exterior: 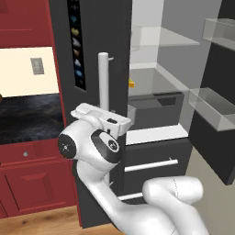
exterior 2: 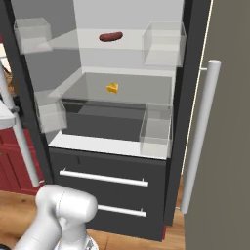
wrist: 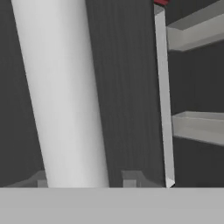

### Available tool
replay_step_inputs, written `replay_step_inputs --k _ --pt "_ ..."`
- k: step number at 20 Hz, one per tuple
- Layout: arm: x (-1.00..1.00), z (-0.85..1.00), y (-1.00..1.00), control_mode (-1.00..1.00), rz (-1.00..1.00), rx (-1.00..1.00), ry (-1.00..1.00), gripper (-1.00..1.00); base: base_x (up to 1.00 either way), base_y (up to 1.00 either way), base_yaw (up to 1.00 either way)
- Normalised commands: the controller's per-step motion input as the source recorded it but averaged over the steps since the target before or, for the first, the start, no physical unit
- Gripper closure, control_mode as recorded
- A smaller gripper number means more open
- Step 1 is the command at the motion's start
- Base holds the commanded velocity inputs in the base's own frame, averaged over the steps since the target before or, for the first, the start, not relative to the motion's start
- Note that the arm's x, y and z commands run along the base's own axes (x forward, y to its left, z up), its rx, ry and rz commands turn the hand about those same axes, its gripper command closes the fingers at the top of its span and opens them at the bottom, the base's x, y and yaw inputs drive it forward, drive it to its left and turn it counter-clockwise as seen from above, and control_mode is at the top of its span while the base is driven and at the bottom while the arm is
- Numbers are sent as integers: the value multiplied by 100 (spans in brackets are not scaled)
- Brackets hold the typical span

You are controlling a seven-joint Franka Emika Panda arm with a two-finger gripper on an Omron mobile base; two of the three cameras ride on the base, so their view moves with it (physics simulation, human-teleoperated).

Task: Retrieve the sausage and cheese from the fridge and place them on the cutting board on the counter.

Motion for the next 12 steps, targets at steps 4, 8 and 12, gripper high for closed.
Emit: replay_step_inputs --k 4,8,12 --pt "28 0 34 -100 -14 0 0 -100 0 0 0" --pt "22 2 25 -100 -21 5 -1 -100 0 0 0" --pt "-15 29 73 -100 -12 3 -11 -100 0 0 0"
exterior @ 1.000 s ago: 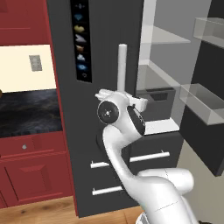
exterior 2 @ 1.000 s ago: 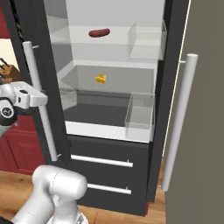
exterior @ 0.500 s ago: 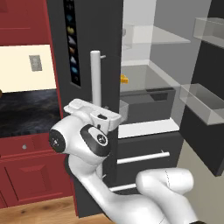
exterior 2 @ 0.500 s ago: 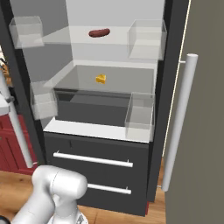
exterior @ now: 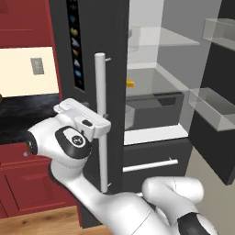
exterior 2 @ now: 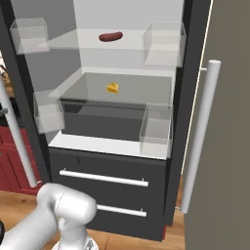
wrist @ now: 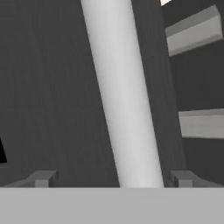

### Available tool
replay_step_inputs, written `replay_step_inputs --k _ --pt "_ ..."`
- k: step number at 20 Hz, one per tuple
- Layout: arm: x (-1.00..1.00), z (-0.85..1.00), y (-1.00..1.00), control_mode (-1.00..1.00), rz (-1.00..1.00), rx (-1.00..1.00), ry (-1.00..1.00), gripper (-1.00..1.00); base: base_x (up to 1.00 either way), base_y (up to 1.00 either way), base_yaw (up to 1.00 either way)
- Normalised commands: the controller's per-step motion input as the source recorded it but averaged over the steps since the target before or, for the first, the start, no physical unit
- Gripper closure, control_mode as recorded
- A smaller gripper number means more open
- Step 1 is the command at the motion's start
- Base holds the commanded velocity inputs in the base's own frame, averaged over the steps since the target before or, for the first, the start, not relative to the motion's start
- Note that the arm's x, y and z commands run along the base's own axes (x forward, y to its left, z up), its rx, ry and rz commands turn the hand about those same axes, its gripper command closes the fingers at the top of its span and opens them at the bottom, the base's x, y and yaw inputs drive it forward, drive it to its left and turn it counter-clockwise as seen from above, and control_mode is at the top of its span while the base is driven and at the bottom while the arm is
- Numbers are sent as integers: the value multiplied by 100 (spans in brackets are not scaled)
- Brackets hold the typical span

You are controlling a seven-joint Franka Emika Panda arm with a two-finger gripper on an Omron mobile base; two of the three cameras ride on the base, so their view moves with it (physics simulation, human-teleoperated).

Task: Retrieve the sausage and cheese from the fridge and place them on the cutting board on the counter.

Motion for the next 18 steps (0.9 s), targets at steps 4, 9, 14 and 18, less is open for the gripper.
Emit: replay_step_inputs --k 4,9,14,18 --pt "-78 59 -4 -100 -11 15 -2 -100 0 0 0" --pt "-100 35 -26 -100 13 15 -17 -100 0 0 0" --pt "-63 19 -72 -100 34 28 -10 -100 0 0 0" --pt "40 0 -96 -100 35 41 2 -100 0 0 0"
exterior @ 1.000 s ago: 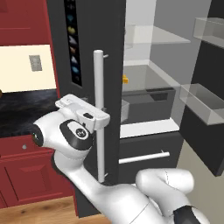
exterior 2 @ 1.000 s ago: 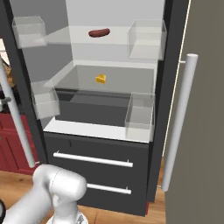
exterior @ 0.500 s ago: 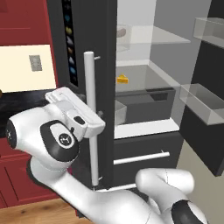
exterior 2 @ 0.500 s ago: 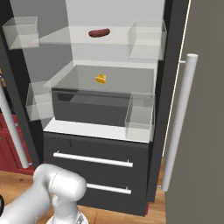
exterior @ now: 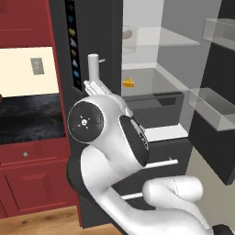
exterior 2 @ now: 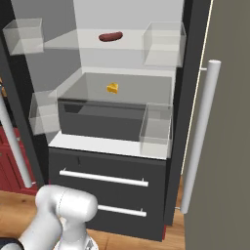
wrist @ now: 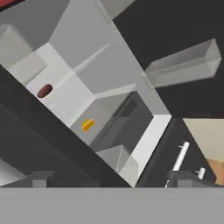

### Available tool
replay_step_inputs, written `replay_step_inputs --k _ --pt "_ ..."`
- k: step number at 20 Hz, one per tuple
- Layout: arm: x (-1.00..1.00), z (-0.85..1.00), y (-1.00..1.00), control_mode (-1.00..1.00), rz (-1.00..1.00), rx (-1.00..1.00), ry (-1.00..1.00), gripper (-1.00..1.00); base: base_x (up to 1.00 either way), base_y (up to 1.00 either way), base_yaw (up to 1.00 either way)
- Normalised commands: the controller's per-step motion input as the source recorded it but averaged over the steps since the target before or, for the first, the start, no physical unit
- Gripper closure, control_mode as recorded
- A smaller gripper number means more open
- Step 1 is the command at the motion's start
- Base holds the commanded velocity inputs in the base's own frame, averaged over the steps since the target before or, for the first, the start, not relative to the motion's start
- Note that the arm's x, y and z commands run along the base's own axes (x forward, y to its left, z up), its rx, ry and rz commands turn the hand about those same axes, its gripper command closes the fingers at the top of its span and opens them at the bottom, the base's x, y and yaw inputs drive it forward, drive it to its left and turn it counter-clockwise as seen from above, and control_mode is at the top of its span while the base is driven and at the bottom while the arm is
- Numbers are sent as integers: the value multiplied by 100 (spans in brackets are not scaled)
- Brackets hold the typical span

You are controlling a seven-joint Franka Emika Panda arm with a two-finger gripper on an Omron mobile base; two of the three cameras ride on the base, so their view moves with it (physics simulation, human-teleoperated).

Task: Retrieve the sausage and cheese from the fridge and place them on the cutting board on the counter.

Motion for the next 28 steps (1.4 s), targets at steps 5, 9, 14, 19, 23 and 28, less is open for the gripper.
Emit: replay_step_inputs --k 5,9,14,19,23,28 --pt "31 0 -76 -100 43 49 5 -100 0 0 0" --pt "65 0 -69 -100 45 53 -3 -100 0 0 0" --pt "77 0 -74 -100 35 51 17 -100 0 0 0" --pt "100 -66 -21 -100 36 19 4 -100 0 0 0" --pt "100 -53 -5 -100 29 1 11 -100 0 0 0" --pt "94 -46 -20 -100 24 3 9 -100 0 0 0"
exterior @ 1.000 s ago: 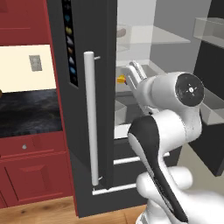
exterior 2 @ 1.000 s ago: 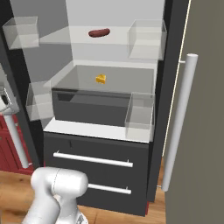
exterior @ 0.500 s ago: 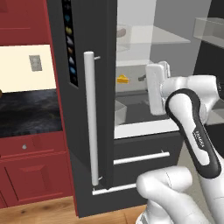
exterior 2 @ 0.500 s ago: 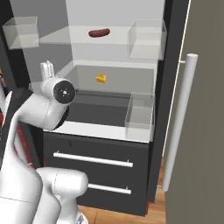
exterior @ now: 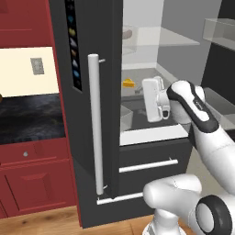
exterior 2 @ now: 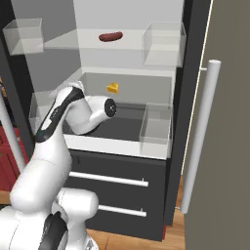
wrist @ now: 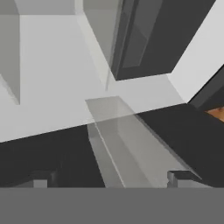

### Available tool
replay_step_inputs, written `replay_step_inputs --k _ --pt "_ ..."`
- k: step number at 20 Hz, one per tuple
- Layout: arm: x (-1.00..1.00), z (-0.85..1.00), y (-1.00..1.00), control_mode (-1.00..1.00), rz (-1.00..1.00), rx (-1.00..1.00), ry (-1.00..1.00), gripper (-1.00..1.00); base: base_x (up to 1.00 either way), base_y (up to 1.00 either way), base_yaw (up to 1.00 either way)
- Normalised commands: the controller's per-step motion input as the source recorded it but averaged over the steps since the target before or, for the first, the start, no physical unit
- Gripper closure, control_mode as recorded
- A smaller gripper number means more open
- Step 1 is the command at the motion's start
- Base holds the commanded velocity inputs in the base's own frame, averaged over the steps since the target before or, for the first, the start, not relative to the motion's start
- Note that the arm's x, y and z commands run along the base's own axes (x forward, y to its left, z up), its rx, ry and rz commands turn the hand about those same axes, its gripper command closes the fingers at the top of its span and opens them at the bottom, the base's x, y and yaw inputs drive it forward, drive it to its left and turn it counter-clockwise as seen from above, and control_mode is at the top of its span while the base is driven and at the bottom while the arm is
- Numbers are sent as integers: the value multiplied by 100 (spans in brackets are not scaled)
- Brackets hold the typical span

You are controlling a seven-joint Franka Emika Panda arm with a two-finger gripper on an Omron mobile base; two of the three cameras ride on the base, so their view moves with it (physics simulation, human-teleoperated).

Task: Retrieve the sausage and cheese from the fridge and place them on the cutting board on the counter.

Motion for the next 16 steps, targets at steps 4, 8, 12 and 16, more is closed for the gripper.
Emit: replay_step_inputs --k 4,8,12,16 --pt "73 -83 5 -100 16 -6 1 -100 0 0 0" --pt "67 -58 2 -100 12 0 0 -100 0 0 0" --pt "49 -52 20 -100 8 0 0 -100 0 0 0" --pt "41 -31 20 -100 7 0 0 -100 0 0 0"
